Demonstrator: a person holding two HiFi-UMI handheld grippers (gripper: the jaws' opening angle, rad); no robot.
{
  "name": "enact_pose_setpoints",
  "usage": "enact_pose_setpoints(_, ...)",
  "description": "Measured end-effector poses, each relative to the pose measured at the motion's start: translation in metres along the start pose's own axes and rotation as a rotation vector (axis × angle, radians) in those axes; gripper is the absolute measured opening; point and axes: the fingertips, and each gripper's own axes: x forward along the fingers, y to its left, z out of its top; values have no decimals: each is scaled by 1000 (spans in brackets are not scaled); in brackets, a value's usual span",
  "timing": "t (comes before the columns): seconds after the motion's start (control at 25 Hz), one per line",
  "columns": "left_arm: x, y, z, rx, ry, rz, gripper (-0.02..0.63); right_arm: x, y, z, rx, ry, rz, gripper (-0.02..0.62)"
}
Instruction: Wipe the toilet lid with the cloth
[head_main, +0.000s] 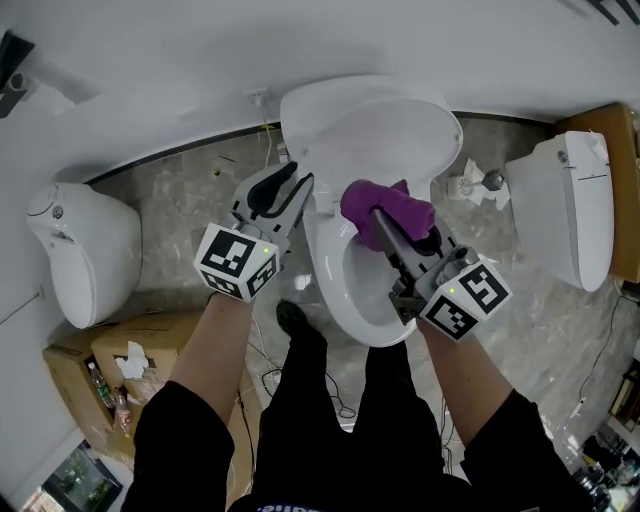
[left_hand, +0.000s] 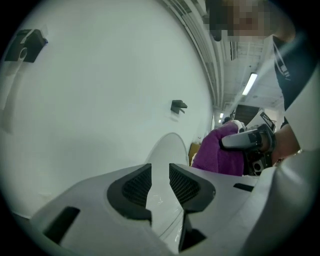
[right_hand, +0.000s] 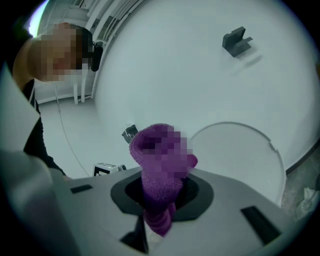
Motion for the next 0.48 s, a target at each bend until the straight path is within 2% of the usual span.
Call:
enact_pose_setpoints(0.2, 26, 24, -20, 63, 70, -17, 114, 28, -22, -5, -47, -28, -17, 83)
enact_pose_setpoints(0.48, 52, 39, -41, 74, 91, -88, 130, 68, -42, -7, -135, -47, -15, 83)
